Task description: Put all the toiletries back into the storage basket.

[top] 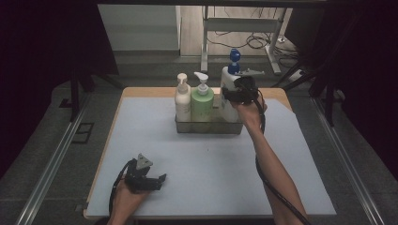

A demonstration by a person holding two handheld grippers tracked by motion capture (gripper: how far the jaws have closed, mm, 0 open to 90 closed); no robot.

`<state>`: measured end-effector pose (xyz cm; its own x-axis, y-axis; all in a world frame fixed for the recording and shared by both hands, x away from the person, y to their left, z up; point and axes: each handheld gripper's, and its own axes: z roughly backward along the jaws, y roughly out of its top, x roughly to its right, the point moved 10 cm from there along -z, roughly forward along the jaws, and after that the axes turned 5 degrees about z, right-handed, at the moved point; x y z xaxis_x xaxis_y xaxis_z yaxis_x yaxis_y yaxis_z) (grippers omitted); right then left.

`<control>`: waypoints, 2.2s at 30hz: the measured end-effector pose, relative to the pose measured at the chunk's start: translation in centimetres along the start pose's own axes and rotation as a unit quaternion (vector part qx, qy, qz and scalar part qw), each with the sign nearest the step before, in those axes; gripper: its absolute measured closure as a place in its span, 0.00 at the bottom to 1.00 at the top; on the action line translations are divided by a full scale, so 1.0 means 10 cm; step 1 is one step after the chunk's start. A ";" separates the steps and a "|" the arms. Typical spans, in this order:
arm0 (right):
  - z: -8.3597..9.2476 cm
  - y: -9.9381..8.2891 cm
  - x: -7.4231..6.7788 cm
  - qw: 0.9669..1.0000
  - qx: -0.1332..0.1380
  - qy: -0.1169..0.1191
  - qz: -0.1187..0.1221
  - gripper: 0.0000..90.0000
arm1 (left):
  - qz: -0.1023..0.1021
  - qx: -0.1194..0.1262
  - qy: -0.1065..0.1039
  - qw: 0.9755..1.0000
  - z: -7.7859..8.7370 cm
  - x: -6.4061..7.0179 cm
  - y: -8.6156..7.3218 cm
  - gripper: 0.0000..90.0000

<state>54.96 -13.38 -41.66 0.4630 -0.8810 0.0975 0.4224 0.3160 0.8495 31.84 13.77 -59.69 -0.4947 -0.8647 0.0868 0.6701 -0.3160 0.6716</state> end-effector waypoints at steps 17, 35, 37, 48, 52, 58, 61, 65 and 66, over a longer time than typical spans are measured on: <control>-0.06 -0.22 -0.04 1.000 -0.016 0.007 -0.006 0.45 | 0.001 0.001 0.000 1.000 0.00 0.00 0.00 0.13; -0.15 -0.44 -0.11 0.999 -0.047 0.015 0.001 0.45 | 0.001 0.002 0.000 1.000 0.00 0.00 0.00 0.13; -0.15 -0.46 -0.12 0.999 -0.048 0.016 0.002 0.45 | 0.001 0.002 -0.001 1.000 0.00 0.00 0.00 0.13; -0.18 -0.49 -0.11 0.999 -0.049 0.019 -0.002 0.44 | 0.001 0.002 0.000 1.000 0.00 0.00 0.00 0.13; -0.19 -0.49 -0.12 0.999 -0.050 0.022 0.001 0.44 | 0.001 0.002 0.000 1.000 0.00 0.00 0.00 0.13; -0.19 -0.50 -0.11 0.999 -0.045 0.025 0.002 0.43 | 0.001 0.002 0.000 1.000 0.00 0.00 0.00 0.13; -0.18 -0.50 -0.11 0.999 -0.042 0.027 0.002 0.42 | 0.001 0.002 0.000 1.000 0.00 0.00 0.00 0.13; -0.14 -0.52 -0.11 0.999 -0.041 0.033 -0.001 0.42 | 0.001 0.002 0.000 1.000 0.00 0.00 0.00 0.13; -0.13 -0.52 -0.11 0.999 -0.040 0.034 -0.001 0.42 | 0.001 0.001 0.000 1.000 0.00 0.00 0.00 0.13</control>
<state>53.29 -13.62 -46.87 0.5135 -0.8561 0.0584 0.4822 0.3442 0.8056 31.85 13.73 -59.69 -0.4940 -0.8650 0.0881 0.6693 -0.3137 0.6735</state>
